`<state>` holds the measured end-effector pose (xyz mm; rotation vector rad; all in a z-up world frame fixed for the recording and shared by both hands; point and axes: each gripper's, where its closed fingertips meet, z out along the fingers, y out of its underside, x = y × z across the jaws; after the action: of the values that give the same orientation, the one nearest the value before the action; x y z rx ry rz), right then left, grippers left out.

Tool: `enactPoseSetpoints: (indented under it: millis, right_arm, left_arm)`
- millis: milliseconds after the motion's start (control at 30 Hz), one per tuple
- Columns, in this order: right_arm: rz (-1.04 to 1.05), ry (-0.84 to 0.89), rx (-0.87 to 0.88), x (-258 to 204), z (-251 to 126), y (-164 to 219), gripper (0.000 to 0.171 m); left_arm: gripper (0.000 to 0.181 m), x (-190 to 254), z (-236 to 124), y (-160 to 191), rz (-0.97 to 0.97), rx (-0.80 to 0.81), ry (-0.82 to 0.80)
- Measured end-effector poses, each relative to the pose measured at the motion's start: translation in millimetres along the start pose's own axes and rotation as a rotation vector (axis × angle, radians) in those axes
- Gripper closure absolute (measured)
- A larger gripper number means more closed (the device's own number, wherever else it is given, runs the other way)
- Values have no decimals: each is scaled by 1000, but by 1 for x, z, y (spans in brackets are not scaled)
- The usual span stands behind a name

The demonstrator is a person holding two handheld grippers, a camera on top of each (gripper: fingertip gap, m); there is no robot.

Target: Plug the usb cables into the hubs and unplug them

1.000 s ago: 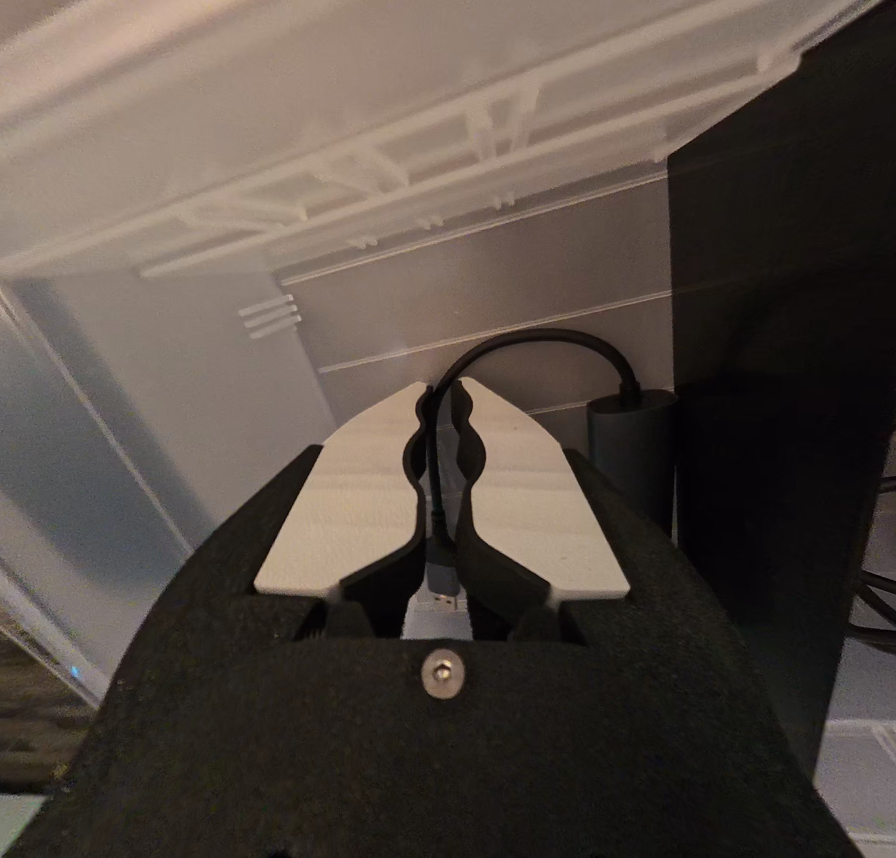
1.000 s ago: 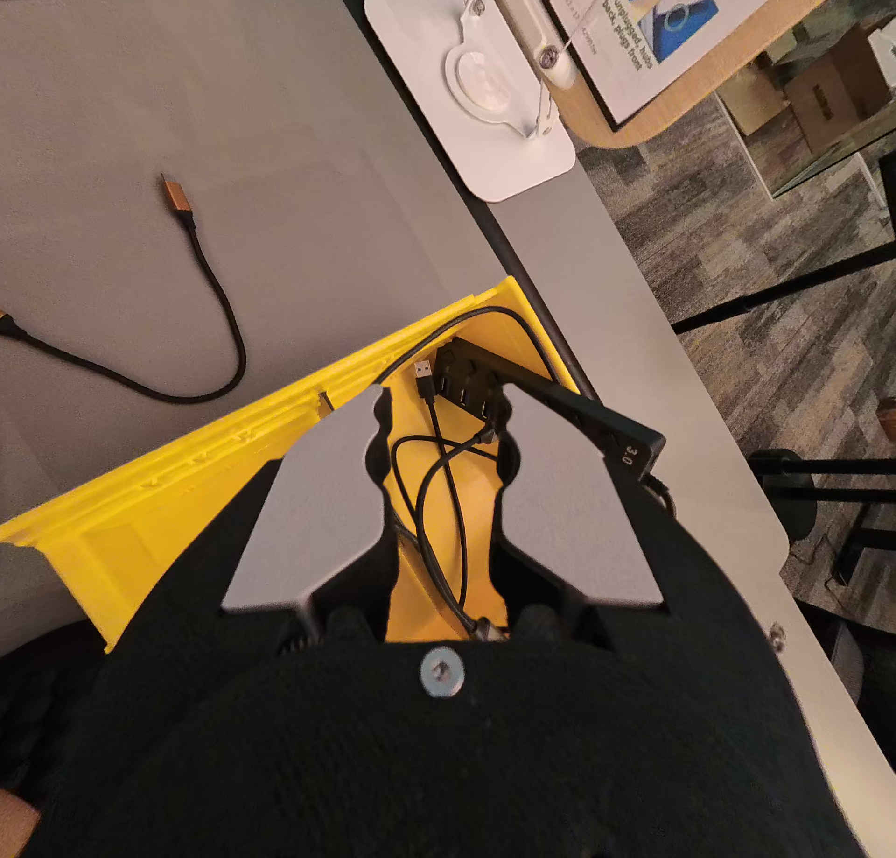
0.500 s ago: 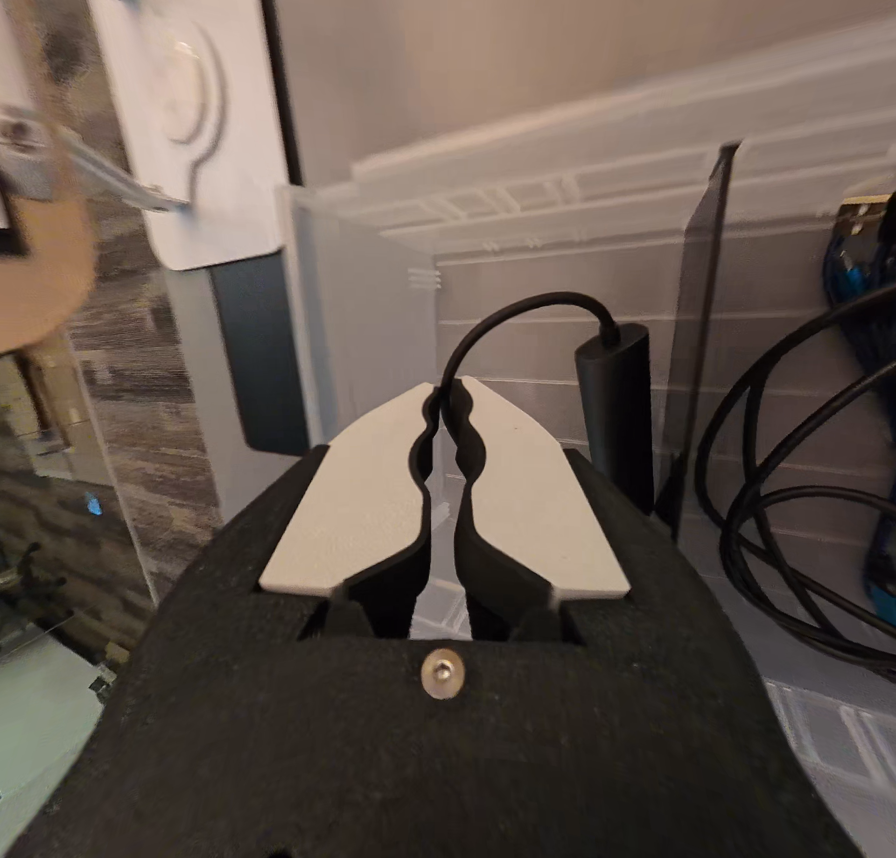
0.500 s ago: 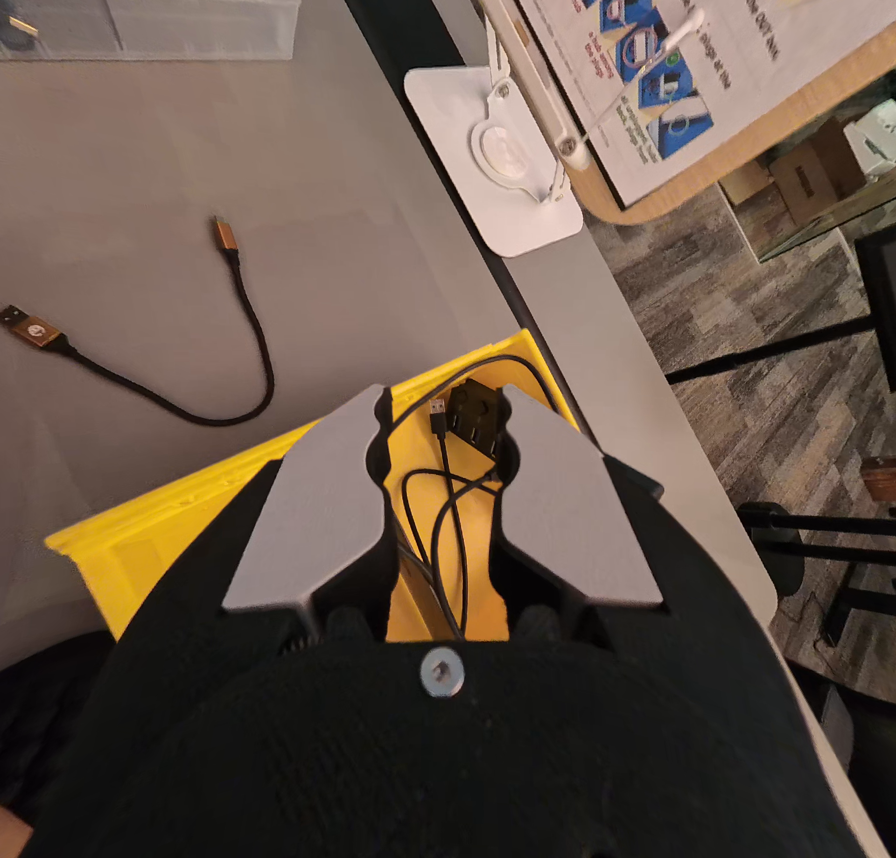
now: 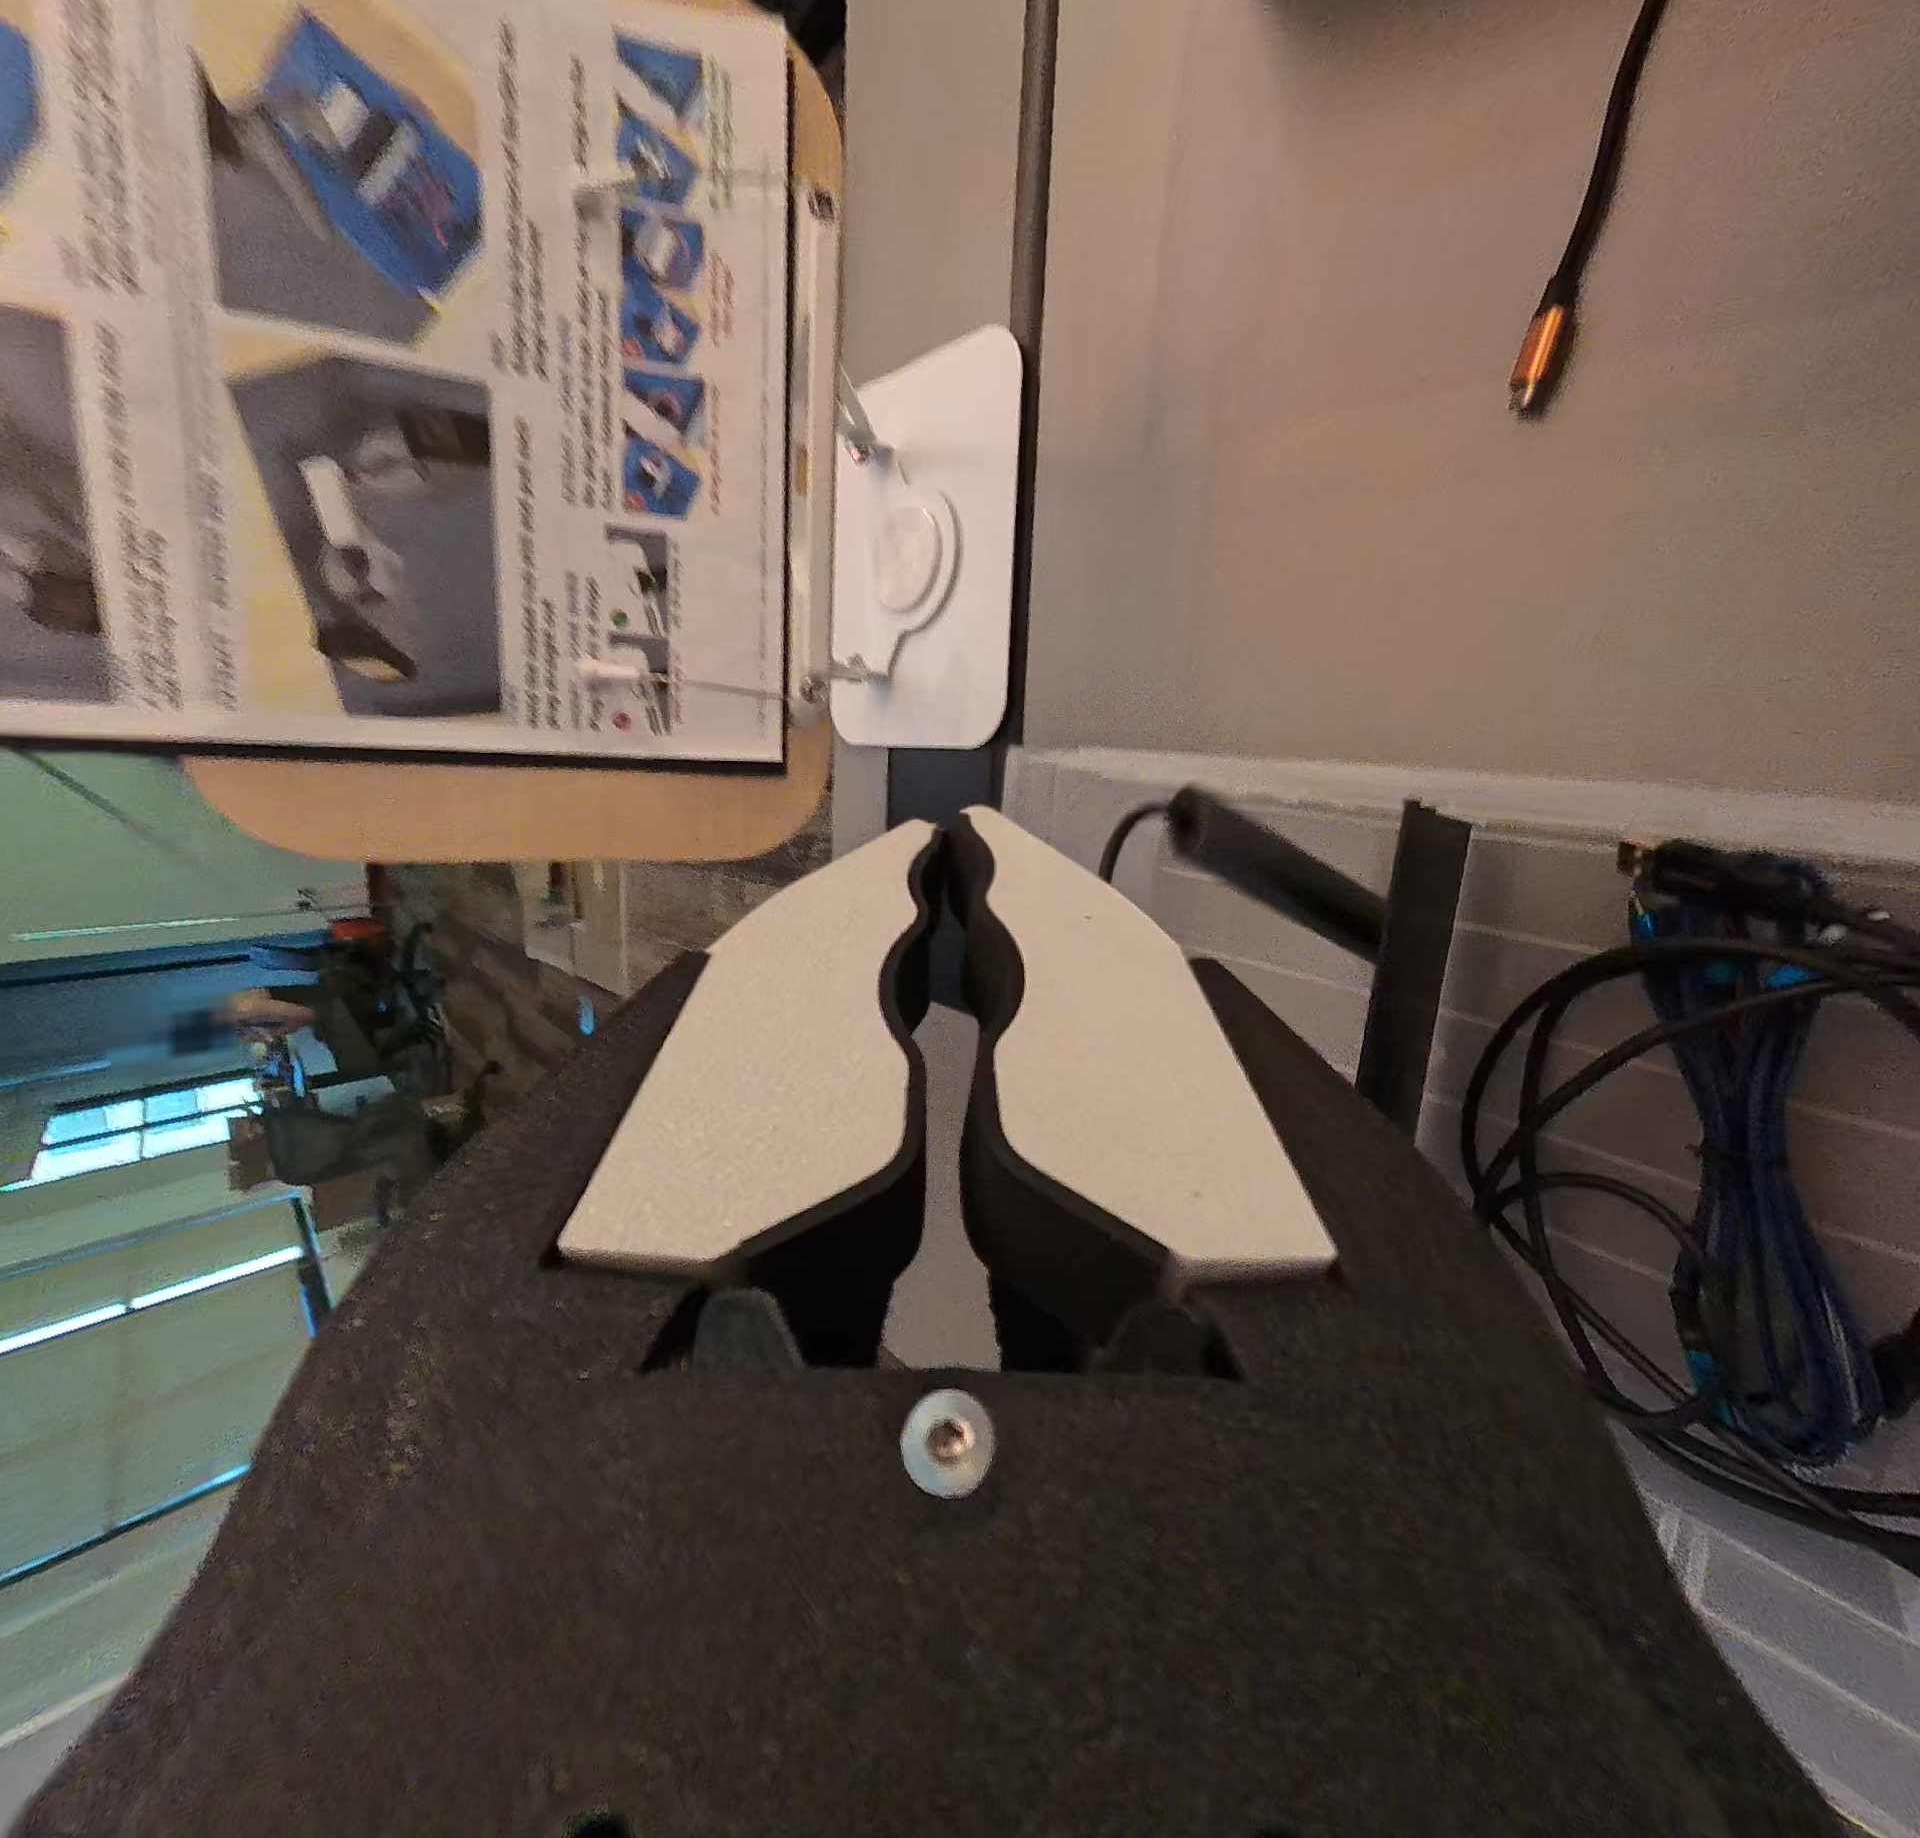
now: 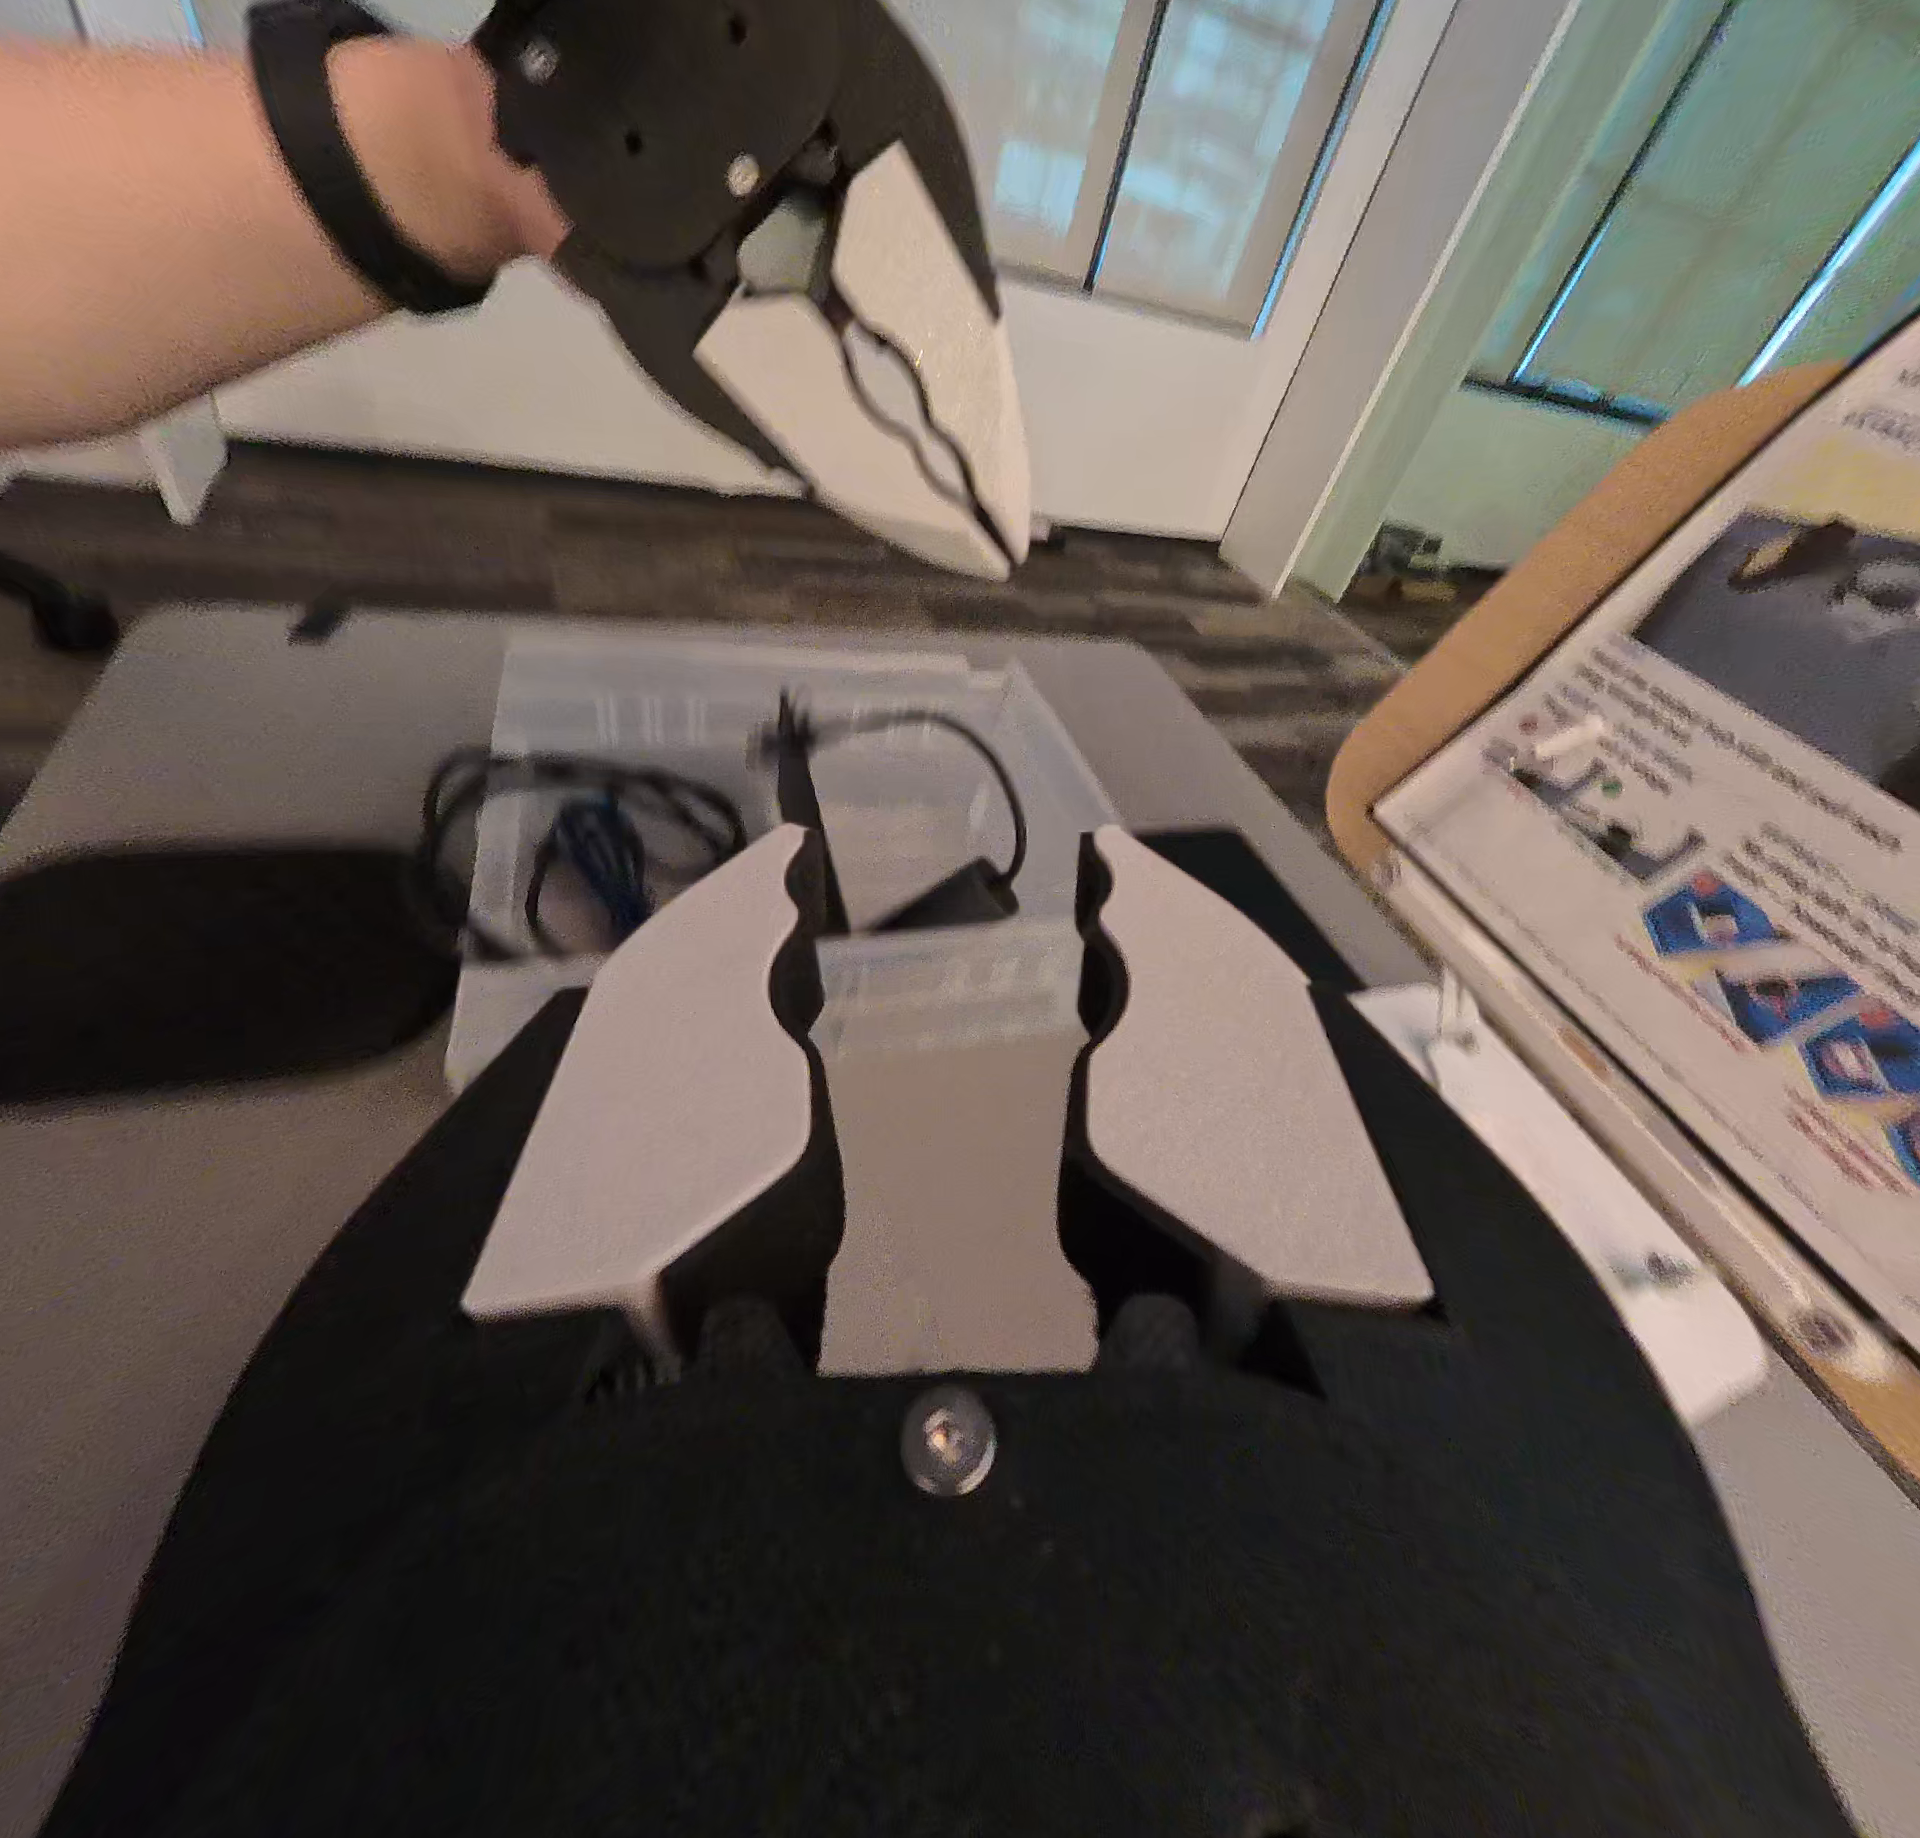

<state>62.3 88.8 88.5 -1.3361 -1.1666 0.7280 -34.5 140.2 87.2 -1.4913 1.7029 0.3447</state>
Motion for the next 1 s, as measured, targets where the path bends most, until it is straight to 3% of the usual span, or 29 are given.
enactPoseSetpoints:
  millis: [67, 200, 367, 500, 667, 1000]
  right_arm:
    - [8, -37, 60, -6, 27, -7, 124]
    - [59, -127, -39, -17, 47, 30, 126]
    - [-15, -110, -111, -9, 22, 44, 126]
    - [83, -102, -115, -3, 10, 37, 126]
    - [21, -101, -121, -11, -4, 16, 126]
    - [-148, 8, -64, 2, -56, -21, 126]
  left_arm:
    - [181, 2, -4, -15, 2, -8, 22]
    - [181, 15, -6, -8, -63, -73, 63]
    - [180, 30, -6, 55, -393, -150, 121]
    - [169, 58, 8, 104, -515, -198, 180]
    - [162, 85, 29, 147, -444, -305, 196]
    - [149, 73, 97, 209, -461, -512, 168]
